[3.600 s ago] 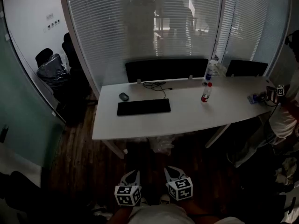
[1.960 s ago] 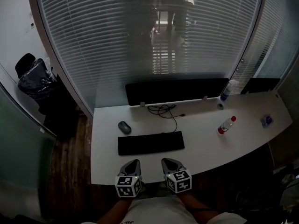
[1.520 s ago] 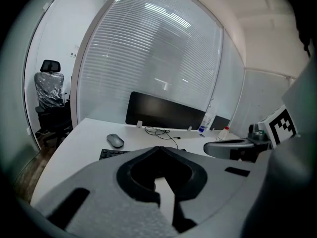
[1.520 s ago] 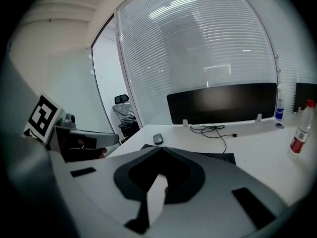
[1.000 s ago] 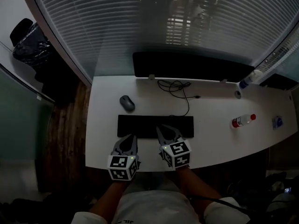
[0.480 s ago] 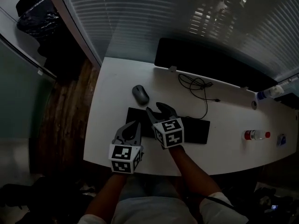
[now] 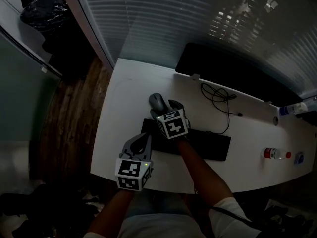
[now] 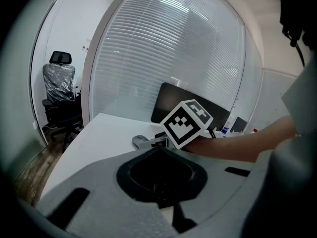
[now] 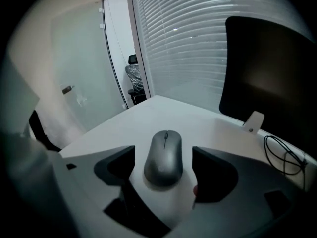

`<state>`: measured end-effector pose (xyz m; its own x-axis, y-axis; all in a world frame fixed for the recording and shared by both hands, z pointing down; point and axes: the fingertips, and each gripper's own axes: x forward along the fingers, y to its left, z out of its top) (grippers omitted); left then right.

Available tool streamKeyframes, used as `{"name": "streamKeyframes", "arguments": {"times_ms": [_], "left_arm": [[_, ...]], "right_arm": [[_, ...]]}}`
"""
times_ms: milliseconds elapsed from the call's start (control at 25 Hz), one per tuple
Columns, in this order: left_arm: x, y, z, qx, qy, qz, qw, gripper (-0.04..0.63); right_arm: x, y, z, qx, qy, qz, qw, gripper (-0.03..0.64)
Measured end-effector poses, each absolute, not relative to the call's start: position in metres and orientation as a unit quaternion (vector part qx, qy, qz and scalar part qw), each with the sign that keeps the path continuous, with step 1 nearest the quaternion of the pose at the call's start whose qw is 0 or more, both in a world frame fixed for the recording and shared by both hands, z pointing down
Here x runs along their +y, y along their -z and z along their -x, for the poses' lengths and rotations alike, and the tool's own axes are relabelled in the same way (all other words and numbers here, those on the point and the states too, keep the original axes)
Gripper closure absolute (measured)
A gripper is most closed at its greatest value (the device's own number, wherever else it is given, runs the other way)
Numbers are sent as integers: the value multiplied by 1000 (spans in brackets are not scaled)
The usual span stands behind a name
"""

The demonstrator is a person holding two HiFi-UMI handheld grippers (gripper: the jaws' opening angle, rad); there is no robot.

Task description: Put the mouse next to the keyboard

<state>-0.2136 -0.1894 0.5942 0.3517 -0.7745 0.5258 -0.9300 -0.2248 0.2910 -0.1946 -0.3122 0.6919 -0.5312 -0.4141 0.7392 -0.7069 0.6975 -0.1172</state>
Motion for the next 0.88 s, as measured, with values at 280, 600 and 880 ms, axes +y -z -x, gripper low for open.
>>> {"name": "streamKeyframes", "arguments": {"times_ms": [280,600,880], "left_arm": [[-197,-598,228,-557,-129,-766,293,591],[-206,-600,241,-565,-119,-760,298,591],[-205,-601,244,-568,-115,-757,302,591]], "right_arm": [[-329,-717,210,-832,-204,-327,399,255],[-329,-723,215,-821,-209,-323,422,252],[-328,-718,216,-818,-202,-333,424,322]]}}
